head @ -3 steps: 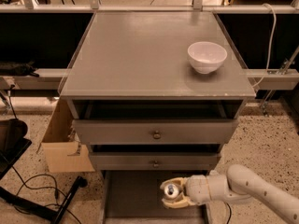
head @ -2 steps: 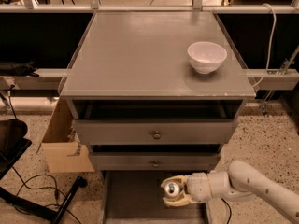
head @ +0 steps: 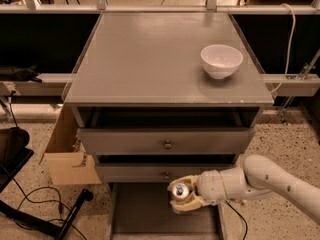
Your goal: Pick redbull can from bottom drawer and place on counter
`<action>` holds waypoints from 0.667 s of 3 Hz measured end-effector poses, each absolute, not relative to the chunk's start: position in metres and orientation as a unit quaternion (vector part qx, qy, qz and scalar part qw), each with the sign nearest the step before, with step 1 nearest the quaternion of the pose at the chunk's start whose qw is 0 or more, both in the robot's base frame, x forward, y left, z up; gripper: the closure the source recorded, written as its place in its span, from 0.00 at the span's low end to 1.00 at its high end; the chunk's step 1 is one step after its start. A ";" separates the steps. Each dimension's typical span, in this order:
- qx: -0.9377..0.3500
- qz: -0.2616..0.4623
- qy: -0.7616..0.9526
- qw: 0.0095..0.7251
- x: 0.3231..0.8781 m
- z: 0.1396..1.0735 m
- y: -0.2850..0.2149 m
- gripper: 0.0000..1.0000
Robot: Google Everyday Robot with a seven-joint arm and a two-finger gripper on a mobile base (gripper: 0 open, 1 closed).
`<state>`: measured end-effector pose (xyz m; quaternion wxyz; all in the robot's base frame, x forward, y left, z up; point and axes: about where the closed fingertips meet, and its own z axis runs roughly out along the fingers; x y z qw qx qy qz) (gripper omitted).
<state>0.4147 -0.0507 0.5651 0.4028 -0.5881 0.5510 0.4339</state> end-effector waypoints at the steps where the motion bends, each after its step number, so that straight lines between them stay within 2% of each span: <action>1: -0.572 0.412 0.589 0.396 0.436 0.681 -0.047 1.00; 2: -0.560 0.380 0.615 0.405 0.455 0.761 -0.047 1.00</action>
Offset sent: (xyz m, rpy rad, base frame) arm 0.0636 -0.0030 0.2933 -0.1369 -0.0128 -0.2509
